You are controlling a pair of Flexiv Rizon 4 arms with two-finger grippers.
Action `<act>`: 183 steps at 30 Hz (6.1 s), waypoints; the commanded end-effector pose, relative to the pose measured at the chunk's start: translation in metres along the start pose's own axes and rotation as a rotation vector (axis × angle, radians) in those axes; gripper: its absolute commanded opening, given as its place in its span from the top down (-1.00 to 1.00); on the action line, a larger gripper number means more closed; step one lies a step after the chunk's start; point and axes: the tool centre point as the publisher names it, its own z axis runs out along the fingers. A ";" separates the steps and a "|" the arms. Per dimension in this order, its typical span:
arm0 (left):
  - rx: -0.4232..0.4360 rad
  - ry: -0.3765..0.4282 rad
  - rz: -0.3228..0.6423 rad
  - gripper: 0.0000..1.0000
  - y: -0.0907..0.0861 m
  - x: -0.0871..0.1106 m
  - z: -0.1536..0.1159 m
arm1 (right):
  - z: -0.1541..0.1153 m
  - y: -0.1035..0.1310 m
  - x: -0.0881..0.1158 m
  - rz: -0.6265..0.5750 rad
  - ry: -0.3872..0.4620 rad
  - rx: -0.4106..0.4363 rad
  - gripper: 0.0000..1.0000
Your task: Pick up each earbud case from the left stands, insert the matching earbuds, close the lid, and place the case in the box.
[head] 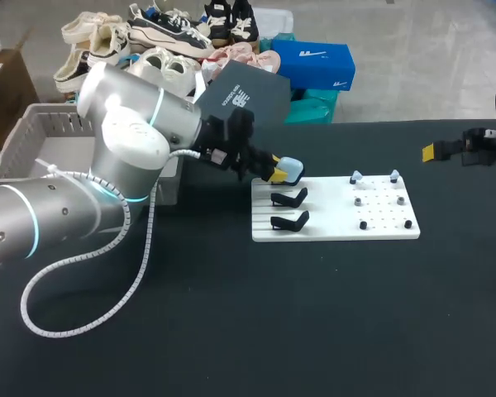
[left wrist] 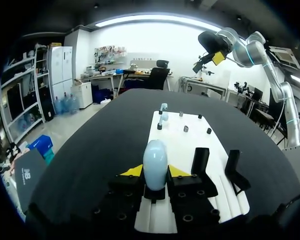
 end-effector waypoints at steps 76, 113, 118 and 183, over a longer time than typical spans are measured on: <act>0.099 -0.449 0.196 1.00 -0.145 -0.079 -0.037 | 0.000 -0.001 0.000 0.000 0.002 -0.001 -1.00; 0.095 -0.453 0.195 1.00 -0.143 -0.065 -0.014 | 0.011 0.118 0.047 -0.250 0.081 -0.151 -1.00; 0.095 -0.453 0.195 1.00 -0.143 -0.065 -0.014 | 0.020 0.132 0.052 -0.262 0.109 -0.161 -1.00; 0.095 -0.453 0.195 1.00 -0.143 -0.065 -0.014 | 0.103 0.150 0.049 -0.249 0.199 -0.099 -1.00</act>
